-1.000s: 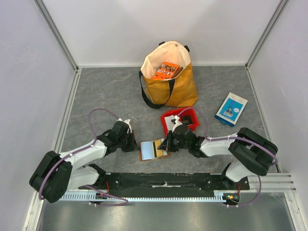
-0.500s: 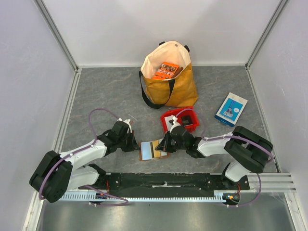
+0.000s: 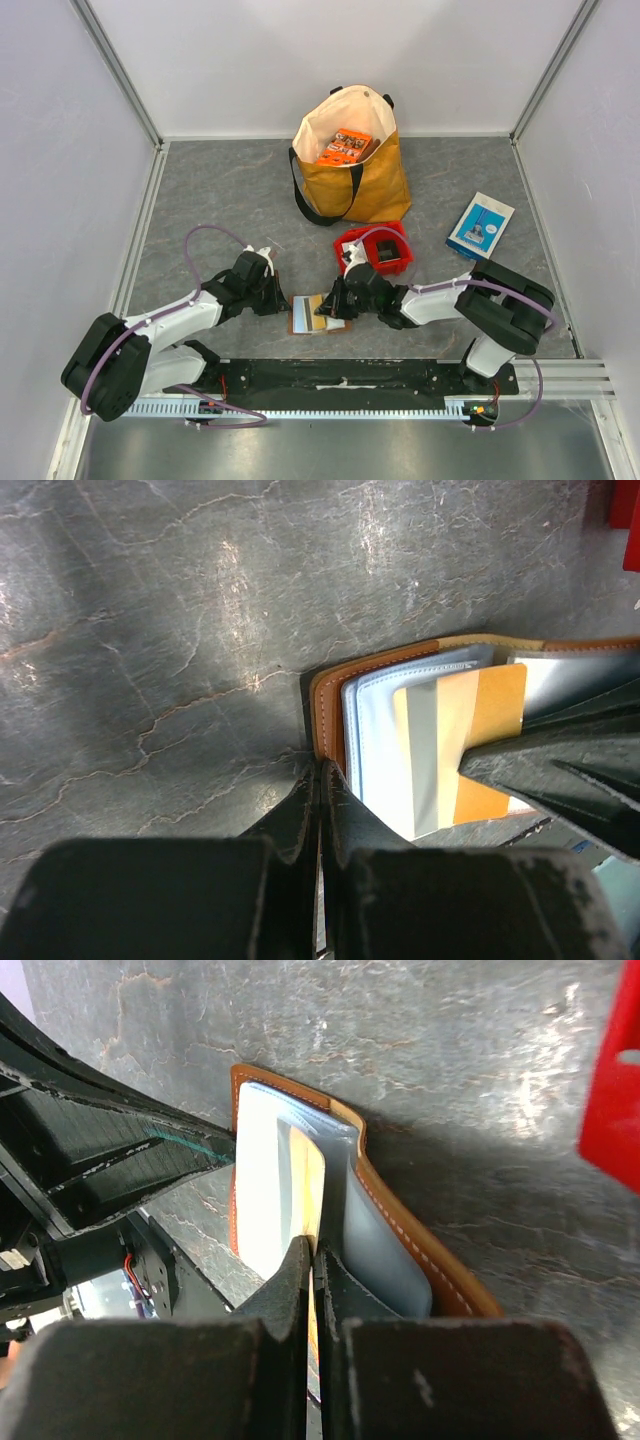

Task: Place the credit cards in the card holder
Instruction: Insert the credit card into the card holder.

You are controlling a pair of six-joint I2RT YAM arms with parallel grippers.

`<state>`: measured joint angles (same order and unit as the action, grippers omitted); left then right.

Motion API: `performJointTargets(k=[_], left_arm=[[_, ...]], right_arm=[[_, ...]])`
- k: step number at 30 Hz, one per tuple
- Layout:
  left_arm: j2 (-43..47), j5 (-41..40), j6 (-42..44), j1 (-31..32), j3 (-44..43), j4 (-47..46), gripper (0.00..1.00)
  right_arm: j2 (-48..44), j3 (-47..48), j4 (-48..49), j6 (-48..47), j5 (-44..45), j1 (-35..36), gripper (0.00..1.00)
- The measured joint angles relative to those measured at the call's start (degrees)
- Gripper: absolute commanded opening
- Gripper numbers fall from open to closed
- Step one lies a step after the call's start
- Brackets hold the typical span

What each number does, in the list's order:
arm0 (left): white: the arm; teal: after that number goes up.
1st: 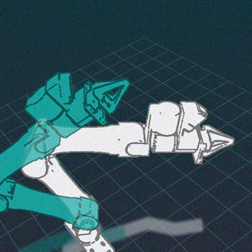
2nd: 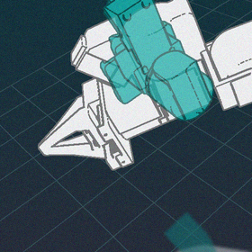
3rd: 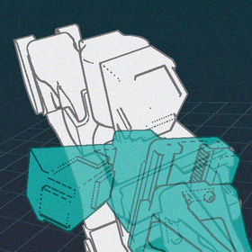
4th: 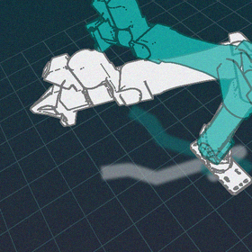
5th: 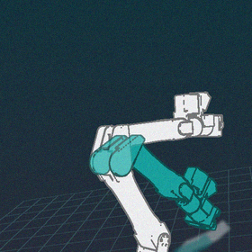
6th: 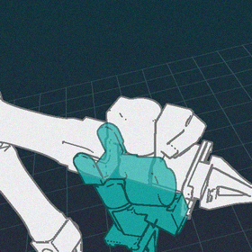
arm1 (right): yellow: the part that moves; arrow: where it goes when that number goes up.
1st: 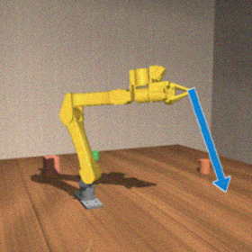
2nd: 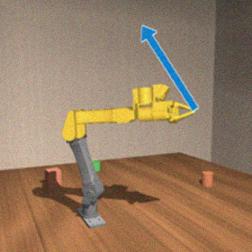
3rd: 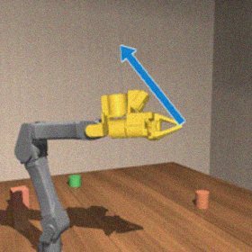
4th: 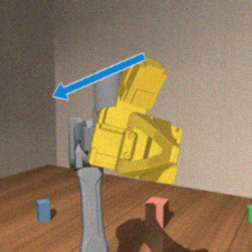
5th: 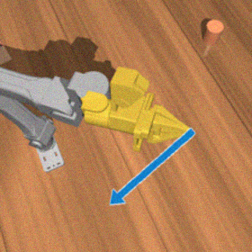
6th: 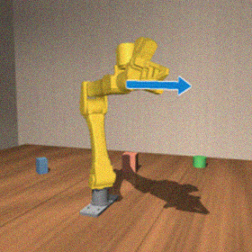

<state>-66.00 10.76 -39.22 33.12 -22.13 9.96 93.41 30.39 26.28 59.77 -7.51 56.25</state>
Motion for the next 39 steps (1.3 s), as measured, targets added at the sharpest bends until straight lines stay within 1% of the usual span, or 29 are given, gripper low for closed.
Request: performJointTargets(k=[1,6,8,11,16,19,22,26,30,33,35,37,38,39], left_arm=[[0.00,0.00,0.00,0.00,0.02,-0.02,0.02],[0.66,-0.17,-0.02,0.00,0.37,-0.09,0.02],[1.18,-0.15,-0.09,0.00,0.72,-0.09,0.02],[2.05,-0.11,-0.31,0.07,1.11,0.37,0.02],[3.17,-0.15,-0.31,0.07,1.27,1.92,0.02],[3.45,-0.17,-0.31,0.07,1.27,2.47,0.02],[3.54,-0.15,-0.31,0.07,1.27,2.71,0.02],[3.74,-0.13,-0.31,0.07,1.29,2.91,0.02],[4.35,-0.11,-0.35,0.07,1.49,3.26,0.02],[6.51,-0.15,-0.87,0.07,1.99,3.72,0.11],[8.98,-0.26,-1.88,0.07,2.23,4.33,0.21],[12.81,-0.68,-3.30,0.07,2.86,4.76,0.27],[15.02,-1.05,-4.11,0.07,3.34,4.96,0.36],[17.42,-1.44,-4.96,0.07,3.93,5.01,0.42]], right_arm=[[0.42,0.50,-0.13,0.04,0.22,0.48,0.09],[-0.46,2.75,-5.79,-1.25,3.72,1.95,0.34],[-1.92,3.28,-8.94,-2.29,5.60,2.51,0.47],[-5.40,3.78,-14.23,-4.04,8.41,3.21,0.54],[-8.57,3.89,-19.54,-6.05,11.15,3.23,0.55],[-8.33,4.31,-20.50,-6.84,10.86,3.21,0.53],[-7.06,4.81,-19.78,-7.23,9.68,3.21,0.49],[-5.62,5.07,-17.70,-7.28,7.67,3.43,0.47],[-4.76,5.44,-16.76,-7.28,6.36,4.09,0.47],[-4.13,6.01,-16.87,-7.26,6.10,4.33,0.47],[-3.76,6.43,-17.05,-7.23,6.14,4.37,0.48],[-3.48,6.56,-17.07,-7.02,6.34,4.39,0.49],[-3.43,6.56,-17.03,-6.86,6.38,4.39,0.49],[-3.43,6.56,-16.98,-6.78,6.38,4.39,0.49]])
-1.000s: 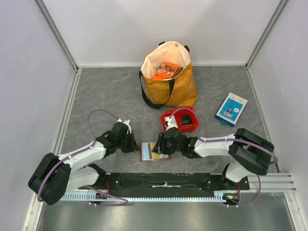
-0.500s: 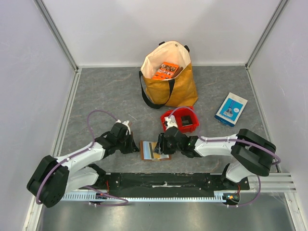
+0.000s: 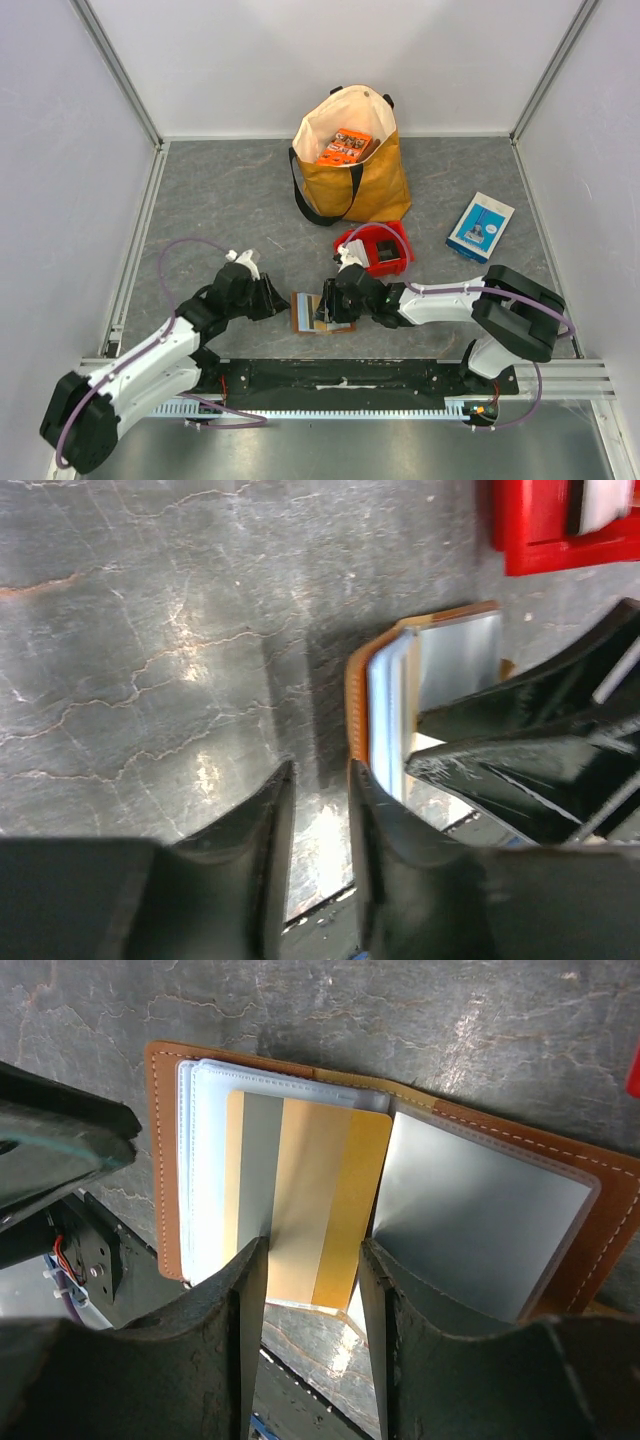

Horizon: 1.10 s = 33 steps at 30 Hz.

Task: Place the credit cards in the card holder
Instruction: Insert the credit card into the card holder.

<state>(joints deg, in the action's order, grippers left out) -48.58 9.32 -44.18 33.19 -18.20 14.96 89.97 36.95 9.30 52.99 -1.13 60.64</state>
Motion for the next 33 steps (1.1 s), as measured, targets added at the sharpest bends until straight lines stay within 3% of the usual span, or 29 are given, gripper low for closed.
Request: performJointTargets(k=[6,13,17,22,33], left_arm=[[9.81,0.04,-5.14,0.00,5.51,-1.46,0.44],[6.88,3.15,-9.49,-0.07,10.93,-8.17,0.41],[5.20,4.59,-10.82,-0.07,12.09,-12.92,0.29],[4.55,6.05,-11.96,-0.07,13.51,-17.46,0.02],[2.54,6.34,-12.07,-0.35,13.77,-19.87,0.02]], right_arm=[[0.46,0.00,0.74,0.61,0.00,0.00,0.50],[0.63,0.00,1.16,0.68,-0.04,0.00,0.50],[0.74,-0.02,1.46,1.01,-0.09,0.00,0.50],[0.87,-0.02,1.90,1.05,-0.22,0.00,0.50],[0.74,-1.79,5.75,1.79,-1.40,-0.11,0.46]])
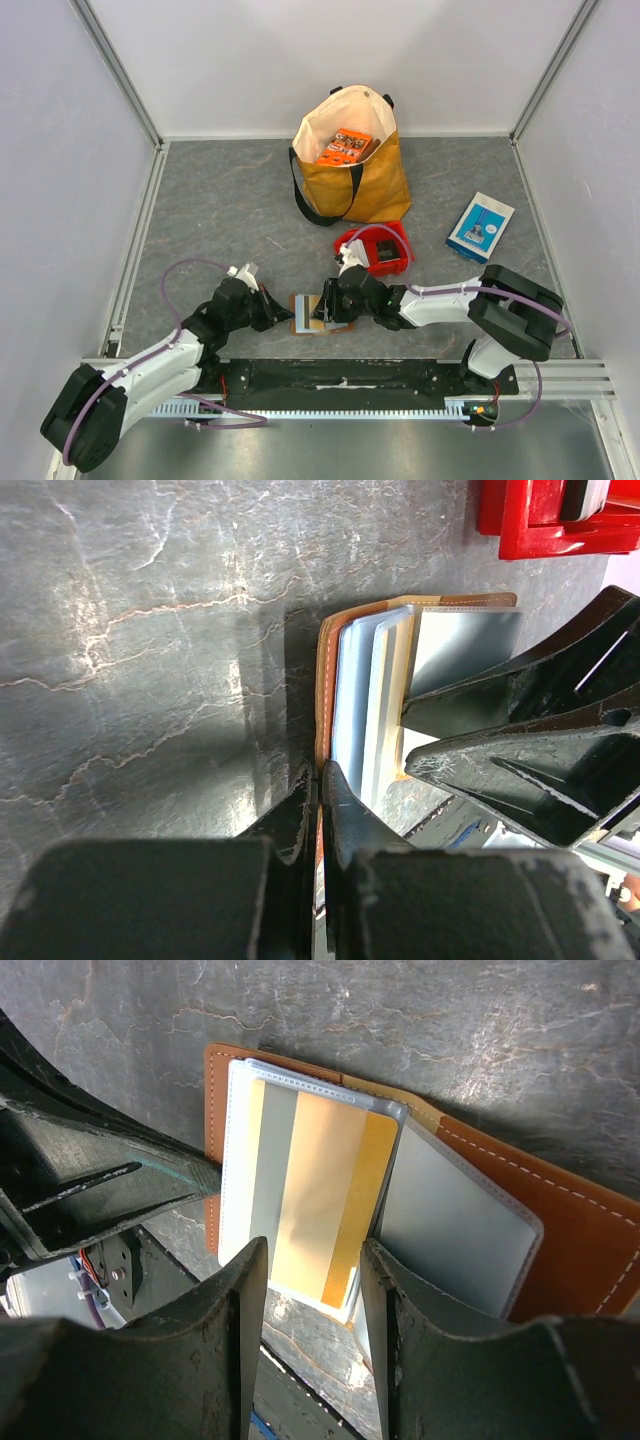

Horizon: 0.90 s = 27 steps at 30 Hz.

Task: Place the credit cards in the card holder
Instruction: Insert the credit card into the card holder.

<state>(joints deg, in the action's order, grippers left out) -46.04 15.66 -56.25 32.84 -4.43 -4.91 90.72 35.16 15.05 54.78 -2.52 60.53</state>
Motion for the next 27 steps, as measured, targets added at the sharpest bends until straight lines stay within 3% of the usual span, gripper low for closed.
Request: performJointTargets(k=[4,11,18,27], left_arm=[[-0.85,0.09,0.28,-0.02,-0.02,0.04,0.02],[-1.18,0.92,1.75,-0.02,-1.16,0.66,0.02],[-1.88,1.42,3.67,-0.02,-2.56,1.49,0.02],[-1.42,1.57,4.04,0.00,-2.80,2.23,0.02]], right_arm=[[-0.24,-0.98,1.25,0.07,-0.02,-0.02,0.36],[-0.92,-2.14,2.95,-1.55,-0.17,0.00,0.28],[-0.87,-2.93,5.55,-3.45,-0.70,0.00,0.37],[-4.02,-2.80,2.82,-5.05,0.94,0.04,0.57]])
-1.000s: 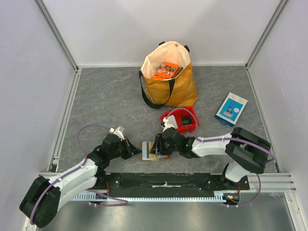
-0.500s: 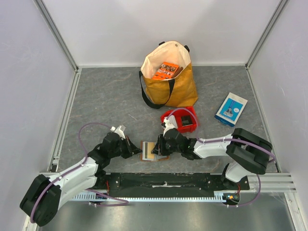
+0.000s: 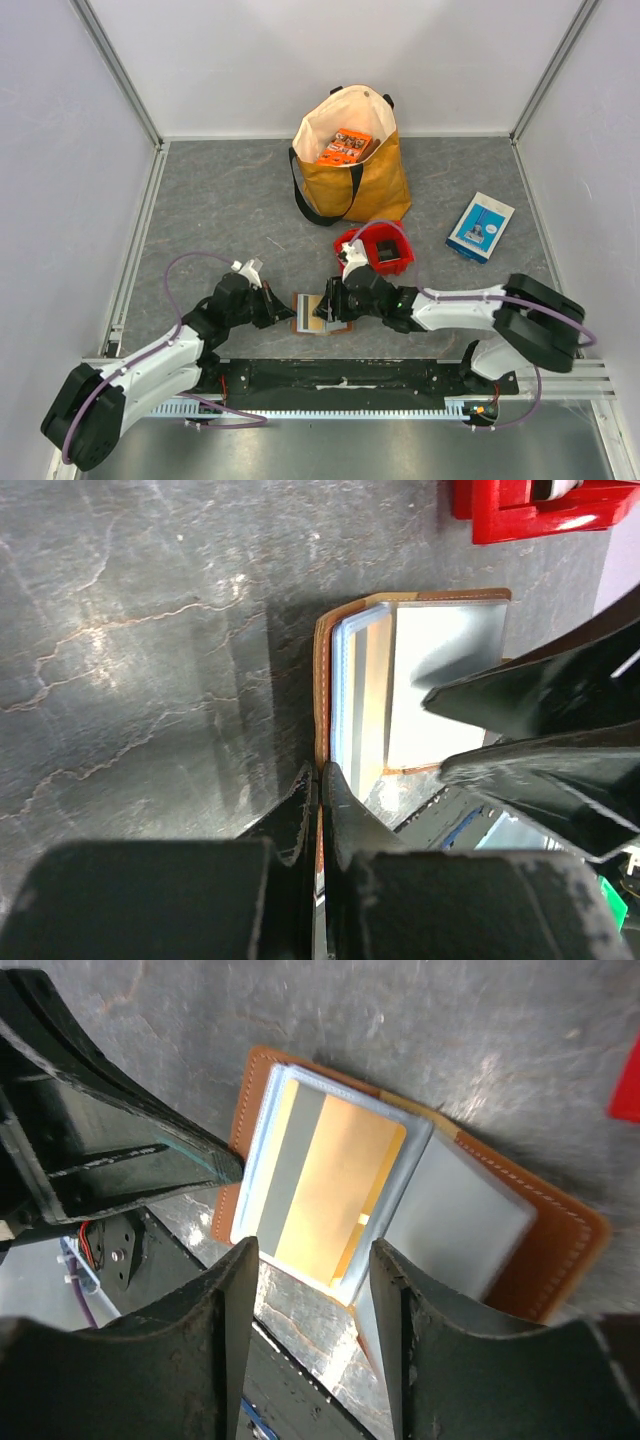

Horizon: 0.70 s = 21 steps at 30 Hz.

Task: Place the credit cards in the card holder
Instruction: Insert the credit card into the card holder, then pick up the credit card from the storage box.

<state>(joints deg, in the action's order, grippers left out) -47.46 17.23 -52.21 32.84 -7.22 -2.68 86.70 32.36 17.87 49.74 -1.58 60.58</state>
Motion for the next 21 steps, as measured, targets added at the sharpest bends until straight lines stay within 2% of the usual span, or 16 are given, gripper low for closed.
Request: performJointTargets(k=[8,12,16,21], left_arm=[[2.95,0.37,0.24,0.02,-3.21,3.52,0.02],[2.95,0.63,0.74,0.02,-4.52,4.44,0.02],[2.43,0.90,1.31,0.02,-5.16,5.51,0.02],[1.53,0.98,2.08,0.02,-5.38,5.99,0.02]], right_arm=[[-16.06,8.81,-18.21,-8.74,11.56,-0.72,0.68],[-21.38,14.08,-25.46,-15.26,16.06,-5.11,0.70],[-22.05,17.05,-32.50,-24.74,18.16,-10.08,0.73],[-18.62,21.97,-40.28,-39.01,17.88,-13.73,0.71]])
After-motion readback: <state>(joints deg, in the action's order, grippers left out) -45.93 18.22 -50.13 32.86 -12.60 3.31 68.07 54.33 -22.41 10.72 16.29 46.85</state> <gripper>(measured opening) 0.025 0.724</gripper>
